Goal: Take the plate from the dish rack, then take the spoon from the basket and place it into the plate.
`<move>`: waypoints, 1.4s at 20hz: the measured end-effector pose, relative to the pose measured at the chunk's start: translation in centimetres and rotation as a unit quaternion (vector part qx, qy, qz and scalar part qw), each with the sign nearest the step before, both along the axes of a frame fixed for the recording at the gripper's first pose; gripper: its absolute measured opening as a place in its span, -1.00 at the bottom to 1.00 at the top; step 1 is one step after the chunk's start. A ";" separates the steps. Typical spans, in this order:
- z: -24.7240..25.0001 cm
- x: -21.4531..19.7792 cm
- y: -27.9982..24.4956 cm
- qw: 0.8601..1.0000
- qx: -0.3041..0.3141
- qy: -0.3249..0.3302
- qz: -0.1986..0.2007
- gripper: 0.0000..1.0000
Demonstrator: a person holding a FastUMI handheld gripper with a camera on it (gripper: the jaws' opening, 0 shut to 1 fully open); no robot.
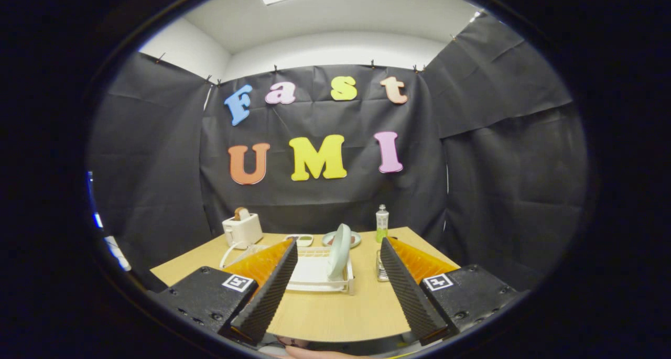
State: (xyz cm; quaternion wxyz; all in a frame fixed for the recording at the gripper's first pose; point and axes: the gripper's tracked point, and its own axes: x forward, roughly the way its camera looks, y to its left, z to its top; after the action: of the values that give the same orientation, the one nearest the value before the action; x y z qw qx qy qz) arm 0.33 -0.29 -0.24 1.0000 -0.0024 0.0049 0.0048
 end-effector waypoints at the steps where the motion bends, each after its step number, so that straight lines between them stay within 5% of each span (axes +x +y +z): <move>1: 0.0 0.1 -0.1 1.000 0.001 0.002 0.000 1.00; 9: 0.5 3.4 -0.1 1.000 -0.022 0.006 0.008 1.00; 17: 0.8 16.5 -0.6 0.990 -0.046 0.130 -0.008 1.00; 23: 0.6 25.8 -0.6 0.960 -0.084 0.265 -0.036 0.99; 28: -1.5 30.9 -1.5 0.913 -0.157 0.364 -0.096 0.89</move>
State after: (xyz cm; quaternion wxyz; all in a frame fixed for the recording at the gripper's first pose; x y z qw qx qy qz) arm 31.26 -1.75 -1.77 0.9112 -0.1574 0.3695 -0.0914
